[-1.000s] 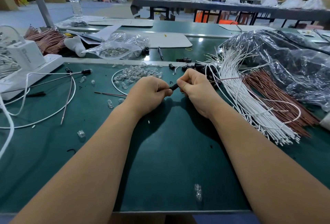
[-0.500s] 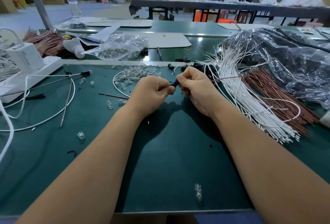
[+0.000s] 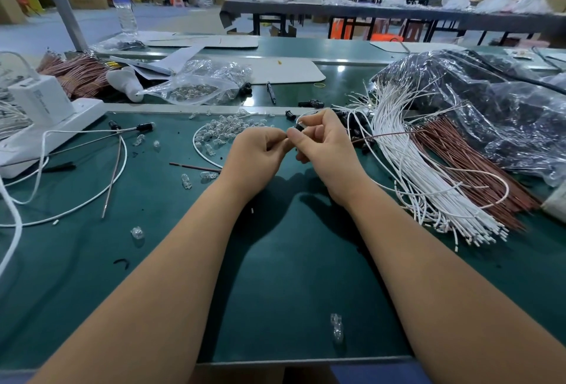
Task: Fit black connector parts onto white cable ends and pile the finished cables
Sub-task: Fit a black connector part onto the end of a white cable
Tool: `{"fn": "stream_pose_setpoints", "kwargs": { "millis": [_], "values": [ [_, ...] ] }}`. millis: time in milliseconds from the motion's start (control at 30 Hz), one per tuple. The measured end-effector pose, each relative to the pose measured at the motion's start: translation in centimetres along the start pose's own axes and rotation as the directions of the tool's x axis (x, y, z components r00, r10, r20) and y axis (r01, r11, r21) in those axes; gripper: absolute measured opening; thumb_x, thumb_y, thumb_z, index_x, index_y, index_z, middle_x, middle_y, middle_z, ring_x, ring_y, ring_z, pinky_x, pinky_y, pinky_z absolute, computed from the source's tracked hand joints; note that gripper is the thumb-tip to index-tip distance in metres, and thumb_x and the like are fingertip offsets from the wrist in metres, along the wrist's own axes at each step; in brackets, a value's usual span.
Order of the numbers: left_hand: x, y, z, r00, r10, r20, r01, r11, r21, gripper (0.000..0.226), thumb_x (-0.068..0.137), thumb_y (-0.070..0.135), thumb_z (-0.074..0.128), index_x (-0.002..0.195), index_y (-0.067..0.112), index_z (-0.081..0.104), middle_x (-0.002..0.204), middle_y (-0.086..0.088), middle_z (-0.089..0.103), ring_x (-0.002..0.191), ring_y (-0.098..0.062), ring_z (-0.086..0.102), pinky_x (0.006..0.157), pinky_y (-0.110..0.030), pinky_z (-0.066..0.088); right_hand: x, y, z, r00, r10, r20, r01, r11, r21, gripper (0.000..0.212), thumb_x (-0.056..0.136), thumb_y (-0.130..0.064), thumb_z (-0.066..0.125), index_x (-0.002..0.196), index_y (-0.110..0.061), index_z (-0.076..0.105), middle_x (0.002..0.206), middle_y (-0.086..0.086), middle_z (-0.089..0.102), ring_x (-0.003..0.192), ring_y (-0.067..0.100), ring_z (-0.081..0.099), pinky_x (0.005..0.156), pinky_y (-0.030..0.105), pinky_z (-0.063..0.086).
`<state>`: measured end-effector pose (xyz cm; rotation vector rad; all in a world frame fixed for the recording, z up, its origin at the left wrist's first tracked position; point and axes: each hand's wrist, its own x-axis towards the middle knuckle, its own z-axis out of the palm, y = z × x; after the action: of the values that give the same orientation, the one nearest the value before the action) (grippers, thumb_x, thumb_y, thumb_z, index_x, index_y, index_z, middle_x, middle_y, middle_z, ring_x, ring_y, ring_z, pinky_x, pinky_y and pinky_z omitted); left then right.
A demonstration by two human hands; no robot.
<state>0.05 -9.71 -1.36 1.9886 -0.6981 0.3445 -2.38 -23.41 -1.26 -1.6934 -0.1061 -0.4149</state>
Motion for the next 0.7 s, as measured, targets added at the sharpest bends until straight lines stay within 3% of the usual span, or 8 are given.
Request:
{"fn": "stream_pose_setpoints", "kwargs": {
  "millis": [133,367,467,567,633,700],
  "values": [
    [0.0,0.1,0.0,0.999,-0.037,0.004,0.037,0.995,-0.097,0.019,0.093,0.012,0.061,0.084,0.002,0.074,0.051,0.003,0.032,0.048,-0.005,0.023,0.049,-0.022,0.023,0.1,0.0,0.2,0.993,-0.017,-0.113,0.018,1.000,0.004,0.020,0.088,-0.009,0.068,0.083,-0.015,0.050,0.075,0.004,0.060,0.053,0.004,0.055,0.059,0.020,0.048],
    [0.0,0.2,-0.1,0.996,-0.088,0.010,0.088,0.979,-0.181,0.017,0.095,0.010,0.058,0.097,0.007,0.074,0.045,0.012,0.032,0.046,-0.005,0.025,0.047,-0.018,0.025,0.1,-0.1,0.0,0.993,0.052,-0.108,-0.030,0.980,0.195,0.020,0.089,-0.001,0.065,0.077,-0.008,0.050,0.070,0.008,0.061,0.053,0.011,0.058,0.055,0.021,0.049],
    [0.0,0.3,-0.1,0.997,-0.078,-0.019,0.075,0.991,-0.111,0.018,0.096,0.014,0.058,0.094,0.008,0.074,0.047,0.012,0.037,0.046,-0.004,0.028,0.048,-0.018,0.027,0.2,-0.1,0.0,0.992,0.065,-0.109,-0.041,0.977,0.211,0.021,0.092,-0.002,0.061,0.075,-0.009,0.052,0.071,0.008,0.064,0.055,0.012,0.059,0.055,0.022,0.050],
    [0.1,0.4,-0.2,0.999,-0.030,-0.022,0.030,1.000,0.007,0.018,0.097,0.018,0.056,0.097,0.012,0.073,0.054,0.002,0.044,0.052,-0.012,0.036,0.054,-0.027,0.031,0.4,-0.2,0.1,0.985,0.083,-0.152,-0.049,0.976,0.213,0.019,0.096,-0.005,0.055,0.078,-0.010,0.051,0.072,0.008,0.064,0.056,0.014,0.060,0.055,0.024,0.050],
    [0.2,0.0,-0.9,1.000,-0.016,-0.010,0.017,0.988,0.152,0.018,0.097,0.024,0.054,0.098,0.017,0.071,0.057,0.000,0.050,0.054,-0.016,0.040,0.057,-0.030,0.034,0.5,-0.3,-0.1,0.958,0.084,-0.273,-0.023,0.975,0.219,0.017,0.098,-0.008,0.053,0.082,-0.012,0.051,0.070,0.005,0.062,0.056,0.013,0.060,0.058,0.025,0.051],
    [0.3,-0.4,-1.9,1.000,-0.024,-0.006,0.024,0.947,0.320,0.021,0.099,0.030,0.050,0.096,0.019,0.068,0.059,0.005,0.052,0.057,-0.015,0.045,0.057,-0.029,0.035,0.7,-0.4,-0.6,0.887,0.083,-0.454,0.032,0.970,0.240,0.014,0.098,-0.010,0.053,0.084,-0.014,0.051,0.068,0.002,0.061,0.055,0.011,0.060,0.059,0.026,0.051]
  ]
}}
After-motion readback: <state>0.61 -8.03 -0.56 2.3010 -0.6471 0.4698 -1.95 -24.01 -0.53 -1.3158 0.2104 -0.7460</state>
